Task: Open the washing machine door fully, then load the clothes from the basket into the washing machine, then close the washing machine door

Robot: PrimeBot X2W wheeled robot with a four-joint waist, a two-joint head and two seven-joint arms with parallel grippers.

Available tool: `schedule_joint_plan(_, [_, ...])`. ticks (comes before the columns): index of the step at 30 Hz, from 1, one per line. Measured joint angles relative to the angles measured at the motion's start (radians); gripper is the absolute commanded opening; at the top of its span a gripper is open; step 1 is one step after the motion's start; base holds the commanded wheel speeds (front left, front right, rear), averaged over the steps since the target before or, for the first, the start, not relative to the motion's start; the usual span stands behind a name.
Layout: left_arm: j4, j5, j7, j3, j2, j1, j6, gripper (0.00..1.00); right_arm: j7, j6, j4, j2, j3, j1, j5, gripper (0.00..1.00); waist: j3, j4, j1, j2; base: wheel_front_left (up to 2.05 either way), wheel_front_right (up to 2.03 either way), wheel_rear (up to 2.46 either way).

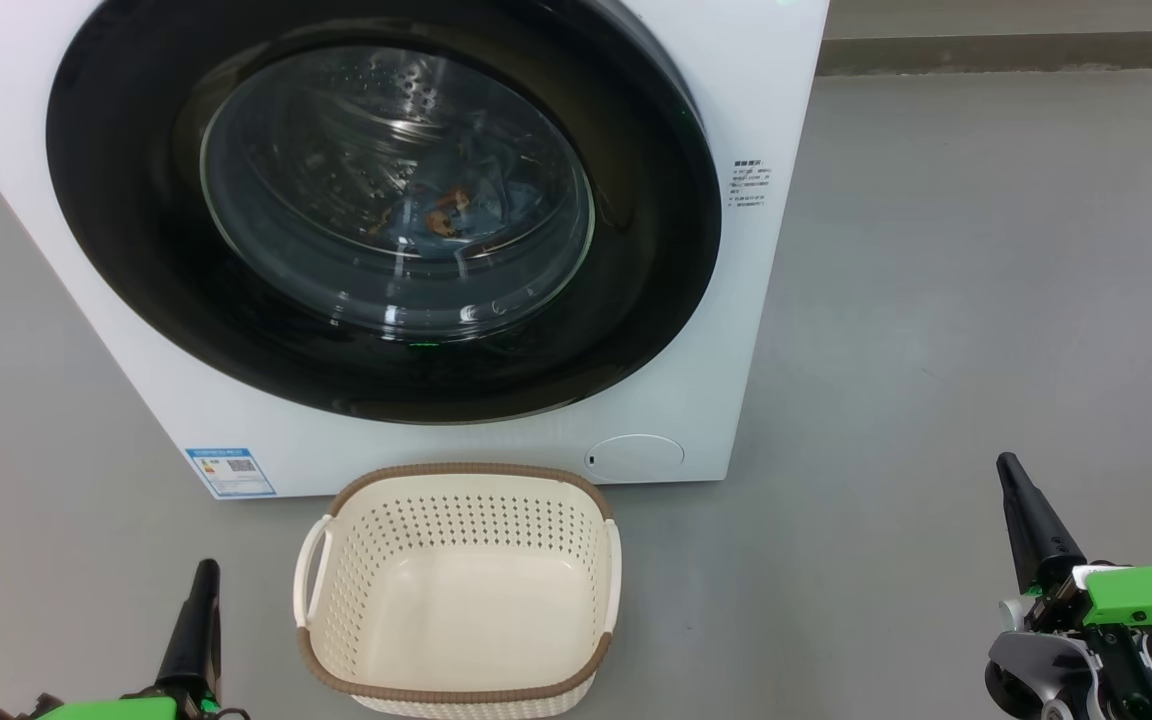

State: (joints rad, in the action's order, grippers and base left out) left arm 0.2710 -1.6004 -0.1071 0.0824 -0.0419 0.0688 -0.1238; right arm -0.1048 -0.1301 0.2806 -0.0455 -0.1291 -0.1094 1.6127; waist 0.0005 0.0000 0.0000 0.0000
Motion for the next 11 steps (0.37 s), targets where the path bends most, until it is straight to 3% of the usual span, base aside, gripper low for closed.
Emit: schedule_joint_plan(11, [0.000, 0.000, 0.000, 0.000, 0.000, 0.000, 0.000, 0.00, 0.000, 0.000, 0.000, 0.000, 0.000, 0.000, 0.000, 0.00, 0.000, 0.000, 0.0000, 0.0000, 0.00, 0.00, 0.00])
